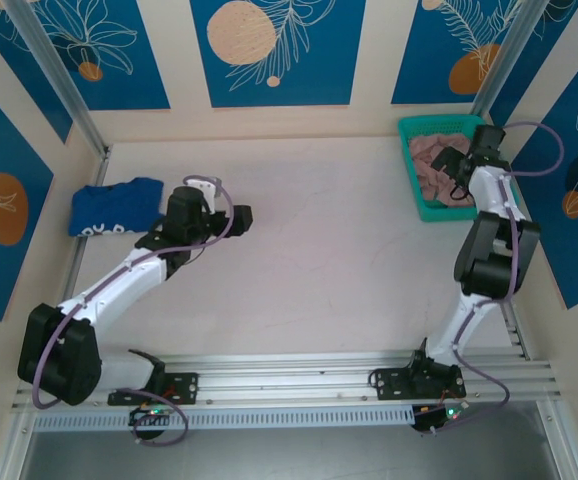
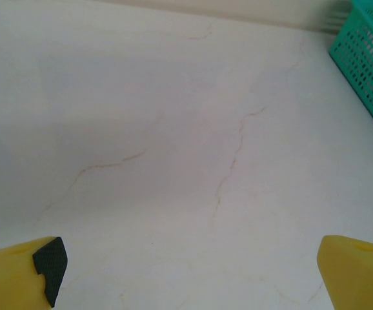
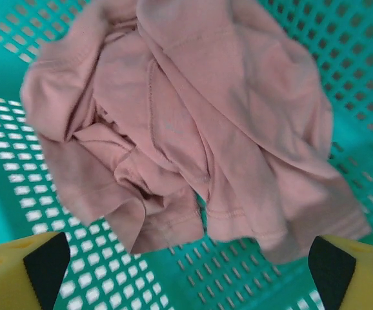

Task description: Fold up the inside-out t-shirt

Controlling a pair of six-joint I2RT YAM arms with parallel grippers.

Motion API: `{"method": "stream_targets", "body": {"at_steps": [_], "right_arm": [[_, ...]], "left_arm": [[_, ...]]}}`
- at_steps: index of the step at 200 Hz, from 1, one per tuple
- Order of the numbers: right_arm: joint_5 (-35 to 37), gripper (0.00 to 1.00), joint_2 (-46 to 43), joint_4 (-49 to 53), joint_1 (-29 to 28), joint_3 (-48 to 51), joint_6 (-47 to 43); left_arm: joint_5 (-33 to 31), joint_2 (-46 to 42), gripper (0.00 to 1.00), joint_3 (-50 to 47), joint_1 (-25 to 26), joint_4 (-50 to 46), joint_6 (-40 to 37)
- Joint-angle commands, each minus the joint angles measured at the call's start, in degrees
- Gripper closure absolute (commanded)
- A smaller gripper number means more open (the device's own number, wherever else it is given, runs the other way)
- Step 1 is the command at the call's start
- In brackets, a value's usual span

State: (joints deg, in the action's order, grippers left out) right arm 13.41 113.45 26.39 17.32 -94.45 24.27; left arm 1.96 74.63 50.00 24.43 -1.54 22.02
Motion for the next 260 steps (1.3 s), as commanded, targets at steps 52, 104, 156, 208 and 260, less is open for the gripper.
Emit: {"method": "stream_targets", "body": {"at_steps": [52, 104, 156, 208, 260], "right_arm": [[-2.5, 0.09, 22.2, 16.9, -0.3, -28.8, 0.6], [-1.5, 0.19, 31.4, 21.3, -1.8, -40.5, -1.5], [-1.5, 0.66, 34.7, 24.3, -2.5, -48.2, -4.2], [6.2, 0.99, 20.1, 20.8, -6.3, -44.4, -9.2], [17.1, 1.0, -3.6, 10.6, -17.4, -39.2, -16.9]], "left_arm": [[-4.6, 0.4, 0.0, 1.6, 4.0, -4.6, 1.0], [-6.7, -1.1, 0.0, 0.9, 4.3, -6.7, 1.0], [-8.3, -2.9, 0.0, 0.1, 4.3, -8.2, 1.0], [-8.7, -4.4, 0.0, 0.4, 4.3, -9.1, 1.3], [-12.1, -10.2, 0.0, -0.8, 4.3, -10.5, 2.8]]}}
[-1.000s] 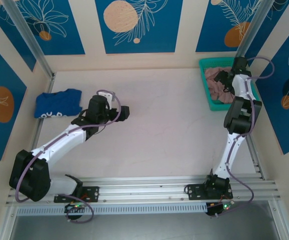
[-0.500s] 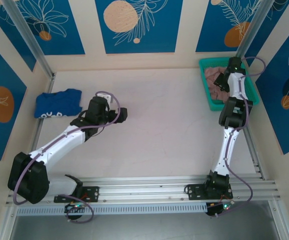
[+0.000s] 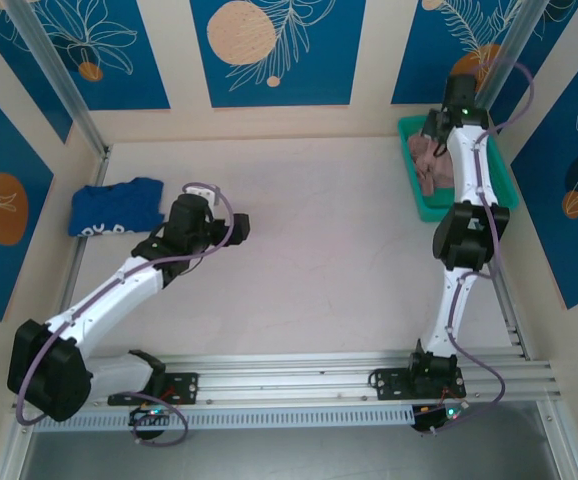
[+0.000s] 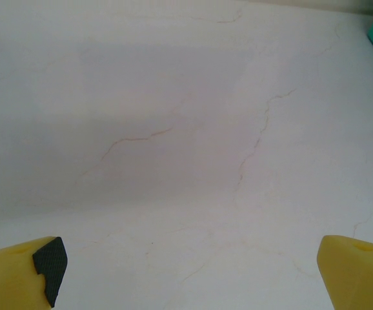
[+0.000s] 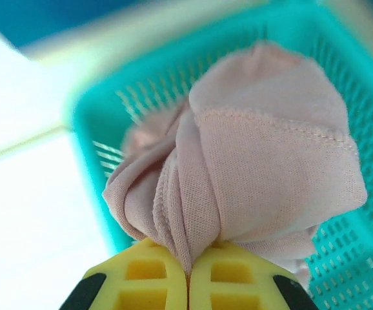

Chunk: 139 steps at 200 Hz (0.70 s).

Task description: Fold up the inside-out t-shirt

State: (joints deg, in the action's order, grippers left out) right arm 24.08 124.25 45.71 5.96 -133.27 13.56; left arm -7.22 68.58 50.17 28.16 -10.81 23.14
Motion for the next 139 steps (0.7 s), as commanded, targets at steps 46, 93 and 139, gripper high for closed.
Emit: {"method": "stream_targets", "body": {"at_steps": [46, 93, 139], "right_arm": [[9.7, 1.0, -27.9, -14.2, -23.6, -1.2, -16.6], [-1.7, 1.0, -32.8, -5.2, -35.4, -1.1, -7.5], [-17.5, 1.0, -36.5, -5.1, -37.4, 15.0, 7.2]], "left_arm": [[-6.0, -11.0, 0.0, -3.5, 0.6, -2.1, 2.7], [-11.7, -19.1, 0.0, -4.8, 0.6, -7.6, 3.2], [-15.0, -32.8, 0.0, -7.2, 0.6, -15.9, 6.7]]}}
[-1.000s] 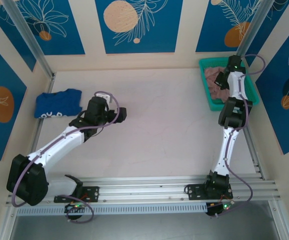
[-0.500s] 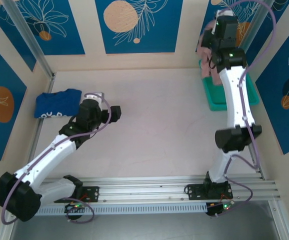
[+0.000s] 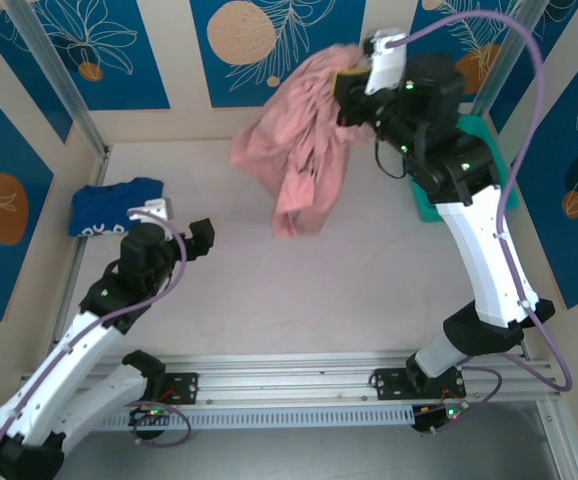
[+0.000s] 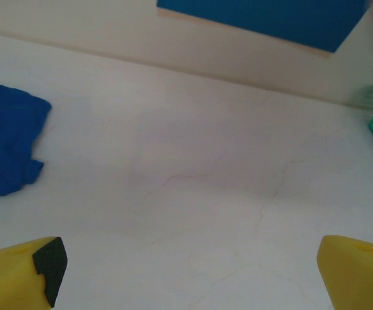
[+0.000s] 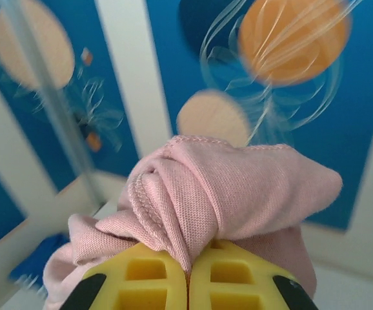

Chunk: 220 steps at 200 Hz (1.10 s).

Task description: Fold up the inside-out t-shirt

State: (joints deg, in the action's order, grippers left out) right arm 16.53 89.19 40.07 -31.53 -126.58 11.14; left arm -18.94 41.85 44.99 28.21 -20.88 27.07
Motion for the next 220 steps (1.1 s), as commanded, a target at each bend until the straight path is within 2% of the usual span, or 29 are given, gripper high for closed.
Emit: {"method": "stream_targets", "body": {"at_steps": [1, 23, 35, 45, 56, 70, 81, 90, 97, 127, 165, 189, 220], "right_arm": [[-10.3, 1.0, -1.5, 0.4, 0.1, 8.8, 9.9], [-14.0, 0.98, -1.1, -3.3, 2.2, 23.9, 14.8], [-17.7, 0.88, 2.6, -3.5, 5.8, 29.1, 15.7], [-19.0, 0.75, 7.9, -0.2, 9.5, 28.8, 14.9], [-14.6, 0.62, 13.1, 4.0, 12.9, 27.0, 12.7], [-5.4, 0.53, 15.8, 7.5, 13.9, 27.3, 9.9], [-3.6, 0.48, 13.5, 7.2, 12.8, 31.7, 9.0], [-3.7, 0.35, 9.8, 4.8, 11.2, 37.8, 9.4], [-4.0, 0.3, 6.9, 3.4, 10.1, 42.6, 10.1], [-8.6, 0.3, -1.9, 0.7, 8.3, 58.5, 14.1], [-16.5, 0.33, -4.6, -6.1, 8.3, 71.2, 19.5], [-19.3, 0.35, -2.4, -10.8, 8.1, 74.8, 21.6], [-23.3, 0.37, 1.3, -18.6, 7.2, 76.7, 23.9]], "left_arm": [[-3.3, -6.3, 0.0, -2.1, 0.5, -5.9, 2.8], [-1.8, -11.4, 0.0, -5.7, 0.5, -5.7, 3.1], [0.7, -12.0, 0.0, -7.7, 0.6, -4.8, 2.7], [3.7, -10.8, 0.0, -9.0, 0.5, -3.6, 2.7], [8.2, -8.2, 0.0, -9.9, 0.6, -2.2, 2.9], [15.3, -4.3, 0.0, -10.9, 0.9, 0.0, 3.3], [19.4, -1.8, 0.0, -12.2, 1.9, 2.5, 3.3], [20.8, -0.4, 0.0, -13.5, 3.7, 4.5, 3.1], [21.0, 0.5, 0.0, -14.7, 5.4, 6.1, 2.7], [19.3, 6.6, 0.04, -17.7, 15.1, 15.9, 1.0], [9.7, 28.9, 0.08, -9.0, 27.1, 20.1, -2.2], [8.1, 40.6, 0.16, -4.6, 28.5, 23.9, -2.2], [7.7, 50.3, 0.26, 0.5, 28.6, 27.7, -2.0]]}}
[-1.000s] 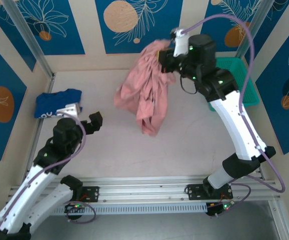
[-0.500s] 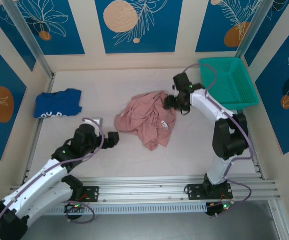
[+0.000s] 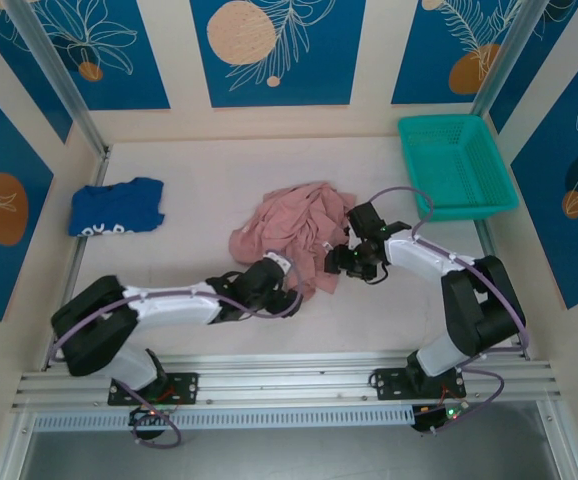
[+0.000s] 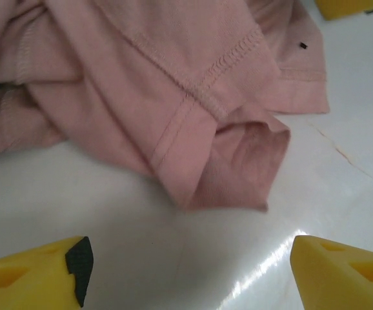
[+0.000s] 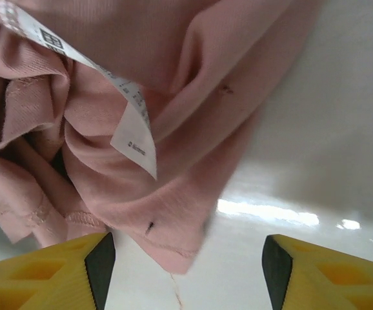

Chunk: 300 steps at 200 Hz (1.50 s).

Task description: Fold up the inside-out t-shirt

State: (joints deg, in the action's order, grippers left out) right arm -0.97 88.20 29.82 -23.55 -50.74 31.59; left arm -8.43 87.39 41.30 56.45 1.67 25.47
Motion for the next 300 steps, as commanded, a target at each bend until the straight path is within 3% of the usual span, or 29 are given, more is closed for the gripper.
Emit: {"method": "stream_targets", "body": {"at_steps": [1, 23, 51, 76, 95, 104, 141, 168, 200, 236, 243, 253, 260, 275, 300], "right_arm": [[-5.8, 0.37, 2.5, -8.5, -0.8, 0.8, 3.5], [-4.9, 0.44, 6.8, -10.2, -1.2, -0.4, 3.4], [-1.9, 0.75, 6.5, -9.4, -0.4, -0.8, 2.6], [0.4, 0.97, -0.5, -8.0, 1.7, 0.3, 1.3], [-0.1, 1.0, -7.4, -5.9, 4.1, 0.2, -0.8], [-0.9, 1.0, -10.6, -4.6, 5.3, -0.4, -2.0], [-5.2, 1.0, -20.3, 1.6, 8.8, -7.4, -5.2], [-8.2, 1.0, -22.3, 4.0, 8.5, -14.5, -7.0], [-6.0, 1.0, -22.4, 6.6, 7.7, -20.4, -9.4], [-6.7, 1.0, -19.7, 6.2, 5.8, -18.5, -6.3], [-7.1, 1.0, -18.4, 6.1, 4.9, -17.5, -5.1], [-7.2, 0.99, -16.1, 5.7, 3.5, -15.5, -3.6], [-7.7, 0.98, -14.4, 5.2, 2.7, -14.1, -2.6], [-9.7, 0.98, -11.6, 2.9, 1.9, -11.1, -0.7], [-13.6, 0.98, -9.3, -1.3, 1.8, -7.3, 0.9]], "left_arm": [[-2.9, 5.1, 0.27, 4.4, 0.4, 5.1, -0.4], [-5.3, 10.5, 0.41, 7.1, 0.3, 6.2, -1.1], [-6.1, 14.1, 0.67, 9.2, 0.1, 6.5, -1.2], [-10.8, 7.4, 0.81, 5.4, -0.4, 6.6, -1.9], [-14.0, -1.2, 0.89, 1.2, -3.3, 4.3, -3.0], [-15.1, -6.1, 1.0, -0.7, -5.6, 2.8, -3.4], [-18.9, -26.4, 1.0, -4.3, -18.6, -7.7, -4.4], [-21.2, -34.2, 1.0, -3.1, -26.7, -13.0, -5.7], [-23.8, -34.1, 1.0, 0.9, -32.9, -19.0, -6.1], [-26.2, -27.9, 1.0, 4.0, -36.6, -22.6, -6.2], [-25.9, -26.6, 0.87, 4.3, -36.6, -23.1, -6.2], [-24.3, -25.0, 0.52, 4.6, -36.6, -24.5, -5.8], [-22.7, -24.7, 0.36, 4.6, -36.2, -25.3, -5.0], [-18.0, -26.6, 0.24, 2.5, -33.3, -24.7, -4.2], [-4.3, -32.9, 0.1, -4.7, -22.8, -13.5, -3.2]]}}
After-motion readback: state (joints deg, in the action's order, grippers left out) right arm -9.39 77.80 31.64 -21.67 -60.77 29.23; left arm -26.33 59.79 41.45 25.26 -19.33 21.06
